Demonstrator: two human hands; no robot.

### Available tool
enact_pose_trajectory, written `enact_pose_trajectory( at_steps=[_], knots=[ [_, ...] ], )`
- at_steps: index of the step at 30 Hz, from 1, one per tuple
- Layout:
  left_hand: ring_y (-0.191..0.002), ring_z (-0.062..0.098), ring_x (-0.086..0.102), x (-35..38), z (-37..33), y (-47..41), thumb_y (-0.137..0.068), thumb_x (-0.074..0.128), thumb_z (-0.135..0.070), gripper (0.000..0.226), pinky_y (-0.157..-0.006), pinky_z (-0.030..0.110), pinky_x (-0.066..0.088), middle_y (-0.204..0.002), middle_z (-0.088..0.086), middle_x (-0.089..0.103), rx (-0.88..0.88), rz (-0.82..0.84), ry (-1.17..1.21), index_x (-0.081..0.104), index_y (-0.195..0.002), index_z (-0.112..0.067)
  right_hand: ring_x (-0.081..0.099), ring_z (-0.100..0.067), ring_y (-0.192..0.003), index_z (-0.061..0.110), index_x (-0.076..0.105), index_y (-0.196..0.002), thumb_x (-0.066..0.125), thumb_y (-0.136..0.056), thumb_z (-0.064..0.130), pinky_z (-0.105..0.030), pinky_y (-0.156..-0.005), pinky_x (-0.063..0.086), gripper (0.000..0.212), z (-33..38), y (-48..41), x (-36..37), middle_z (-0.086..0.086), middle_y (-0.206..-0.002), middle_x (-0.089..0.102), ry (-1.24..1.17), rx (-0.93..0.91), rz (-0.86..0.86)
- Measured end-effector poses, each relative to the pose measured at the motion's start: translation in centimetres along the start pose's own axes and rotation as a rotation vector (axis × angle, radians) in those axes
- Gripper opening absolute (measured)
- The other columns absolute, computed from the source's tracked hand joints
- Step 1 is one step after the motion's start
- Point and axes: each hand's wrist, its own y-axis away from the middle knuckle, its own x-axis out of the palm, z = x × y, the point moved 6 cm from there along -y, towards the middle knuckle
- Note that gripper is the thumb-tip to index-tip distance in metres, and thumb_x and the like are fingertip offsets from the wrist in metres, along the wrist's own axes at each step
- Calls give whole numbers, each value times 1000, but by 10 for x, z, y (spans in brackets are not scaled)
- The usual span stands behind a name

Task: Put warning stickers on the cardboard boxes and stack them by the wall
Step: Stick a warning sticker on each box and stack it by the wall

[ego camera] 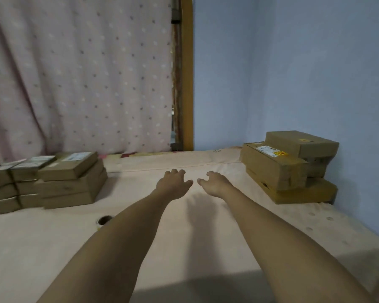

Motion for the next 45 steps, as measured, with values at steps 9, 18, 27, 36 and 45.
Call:
enact_pose_trajectory(
  at_steps=[9,18,27,36,45],
  knots=[
    [-138,36,37,-98,213,59,-92,32,-62,70,-108,51,38,-151,13,41,-316,-97,-12,41,-145,-16,34,-32,-146,16,33,-158,43,-100,58,-44,-114,36,71,199,-4,76,-4,-164,31,58,-335,62],
    [-137,36,38,-147,359,107,-96,42,-56,64,-109,48,38,-148,15,44,-565,-221,57,44,-145,-14,46,-31,-135,17,46,-146,47,-98,55,-45,-108,43,61,326,-1,150,-6,-150,49,24,-497,155],
    [-129,36,48,-138,411,80,-96,47,-51,63,-107,46,41,-141,17,51,-667,-362,441,47,-140,-7,43,-30,-139,22,38,-150,53,-93,57,-45,-110,42,69,369,-27,215,-5,-152,47,-131,-447,232],
    [-128,35,49,-126,416,44,-90,55,-45,67,-106,49,45,-143,14,49,-644,-541,673,43,-143,-6,38,-28,-145,40,15,-160,56,-95,50,-42,-117,36,78,369,-59,241,1,-163,34,-266,-426,256],
    [-103,27,65,-98,452,26,-64,51,-65,75,-92,51,56,-119,6,63,-725,-728,874,69,-118,-16,51,-27,-133,40,36,-149,58,-89,54,-43,-113,39,66,363,-61,246,4,-144,57,-401,-404,160]
  ],
)
